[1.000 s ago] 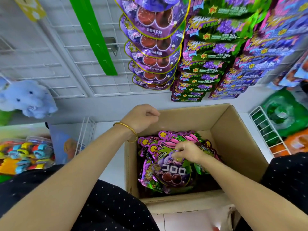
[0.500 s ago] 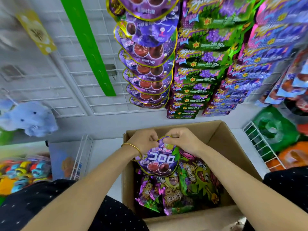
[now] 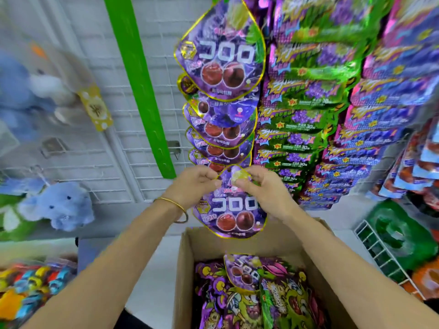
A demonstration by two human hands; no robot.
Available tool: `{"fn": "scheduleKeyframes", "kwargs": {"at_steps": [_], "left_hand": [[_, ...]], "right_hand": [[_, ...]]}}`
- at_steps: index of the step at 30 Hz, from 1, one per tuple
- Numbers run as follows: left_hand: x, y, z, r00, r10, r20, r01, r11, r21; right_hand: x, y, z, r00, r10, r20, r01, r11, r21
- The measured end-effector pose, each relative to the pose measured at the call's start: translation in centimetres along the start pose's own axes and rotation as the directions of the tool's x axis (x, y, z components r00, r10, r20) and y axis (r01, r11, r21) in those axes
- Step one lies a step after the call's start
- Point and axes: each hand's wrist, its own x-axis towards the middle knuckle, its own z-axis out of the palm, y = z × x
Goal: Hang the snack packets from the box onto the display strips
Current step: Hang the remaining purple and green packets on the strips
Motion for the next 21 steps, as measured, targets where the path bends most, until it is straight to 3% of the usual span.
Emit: {"fn": "scheduleKeyframes", "kwargs": {"at_steps": [3,7,10,13,17,21], "left_hand": [[2.2,6.0,-3.2,0.971,0.173,-0.164,-0.174,0.985,0.012],[5.7,14.3,-7.2,0.797,0.393,-0.458,-0.403,0.912,0.080],[8.6,19.0,-9.2,0.700,0.451,-0.554,-0.423,0.887,0.187],[10.4,22.2,-10.0,0.763,0.422,-0.490,-0.407,0.902,0.143],[10.9,24.5,-9.8,0.880,0.262,-0.396,-0.302,0.952,-0.043],[11.0,25.5,-10.0,0.903,0.203,-0.379,-0.258,0.961,-0.099]], "right_hand": [[2.6,-4.6,-1.6,0.977,-0.164,-0.133,0.157,0.986,-0.065],[5.5,-10.9,-3.9,0.893,-0.359,-0.272,0.326,0.932,-0.158],[8.2,-14.6,-5.0,0.812,-0.491,-0.315,0.417,0.866,-0.275],[10.9,-17.1,-5.8,0.746,-0.586,-0.317,0.474,0.801,-0.367],[13.5,-19.4,-6.6,0.711,-0.631,-0.310,0.473,0.756,-0.453],[15.4,-21.3,-7.2,0.690,-0.646,-0.328,0.460,0.740,-0.491]]}}
